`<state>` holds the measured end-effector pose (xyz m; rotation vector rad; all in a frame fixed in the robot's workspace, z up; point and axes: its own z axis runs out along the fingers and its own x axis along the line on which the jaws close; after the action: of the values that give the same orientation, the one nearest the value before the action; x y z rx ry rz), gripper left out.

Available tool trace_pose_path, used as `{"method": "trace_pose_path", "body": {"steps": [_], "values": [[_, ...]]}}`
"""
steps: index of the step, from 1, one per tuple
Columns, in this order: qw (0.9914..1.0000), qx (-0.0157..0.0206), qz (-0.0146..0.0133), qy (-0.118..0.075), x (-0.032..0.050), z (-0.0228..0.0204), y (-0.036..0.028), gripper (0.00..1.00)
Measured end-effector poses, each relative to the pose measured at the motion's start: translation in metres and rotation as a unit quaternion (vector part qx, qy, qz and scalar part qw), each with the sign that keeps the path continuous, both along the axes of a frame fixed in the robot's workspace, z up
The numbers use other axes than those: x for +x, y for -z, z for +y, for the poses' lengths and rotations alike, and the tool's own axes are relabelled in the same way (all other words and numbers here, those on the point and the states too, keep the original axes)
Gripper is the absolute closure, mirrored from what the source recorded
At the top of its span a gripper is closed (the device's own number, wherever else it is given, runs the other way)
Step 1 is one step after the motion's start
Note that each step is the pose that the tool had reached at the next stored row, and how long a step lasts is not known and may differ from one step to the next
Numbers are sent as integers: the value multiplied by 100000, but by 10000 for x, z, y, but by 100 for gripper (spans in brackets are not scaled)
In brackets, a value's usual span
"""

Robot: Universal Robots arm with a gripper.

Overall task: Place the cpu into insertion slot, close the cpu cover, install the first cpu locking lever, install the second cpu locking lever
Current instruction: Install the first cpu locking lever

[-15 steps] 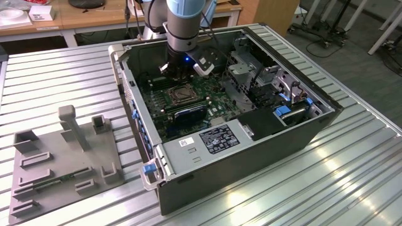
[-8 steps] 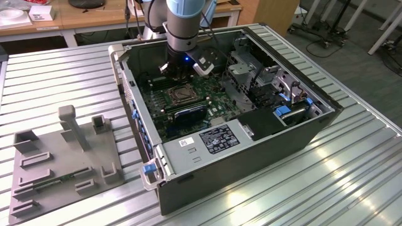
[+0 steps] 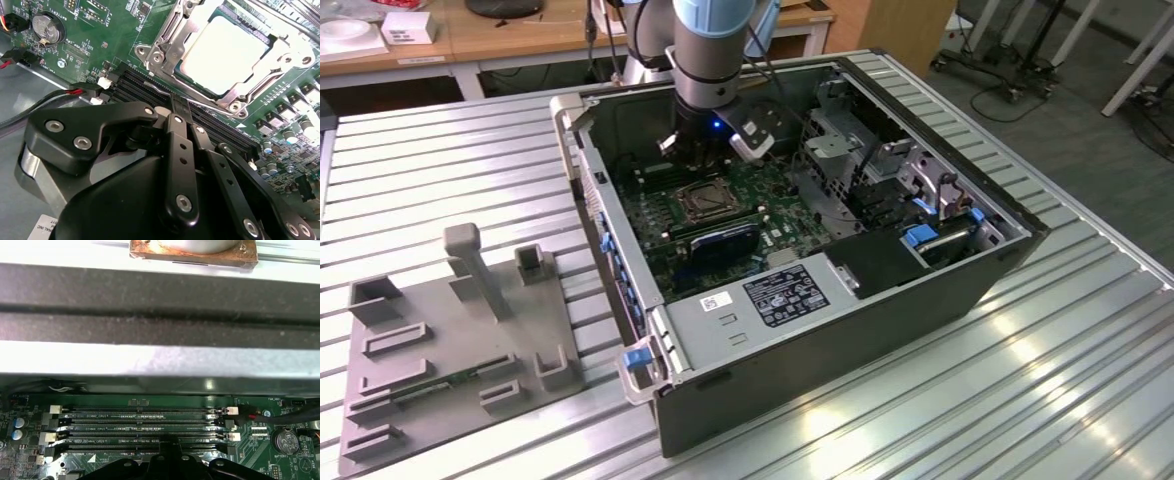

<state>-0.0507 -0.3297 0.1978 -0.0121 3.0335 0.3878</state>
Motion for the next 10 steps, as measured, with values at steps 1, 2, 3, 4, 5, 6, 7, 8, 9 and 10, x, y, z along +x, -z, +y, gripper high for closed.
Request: {"method": "trace_pose_path", "body": {"steps": [1, 2, 3, 4, 5, 6, 7, 8, 9, 10], "values": [[100000, -29, 1, 2, 0, 1, 0, 89], [100000, -28, -69, 3, -9, 3, 1, 89], [100000, -27, -78, 4, -10, 3, 0, 89], [100000, -31, -87, 1, -11, 4, 0, 89], [100000, -33, -92, 2, -12, 3, 0, 89], [100000, -32, -97, 0, -13, 3, 0, 89], [100000, -28, -98, 0, -13, 4, 0, 89], [100000, -31, -103, -1, -13, 3, 0, 89], [100000, -48, -103, 2, -13, 3, 0, 89], [100000, -60, -103, 0, -13, 3, 1, 89]]}}
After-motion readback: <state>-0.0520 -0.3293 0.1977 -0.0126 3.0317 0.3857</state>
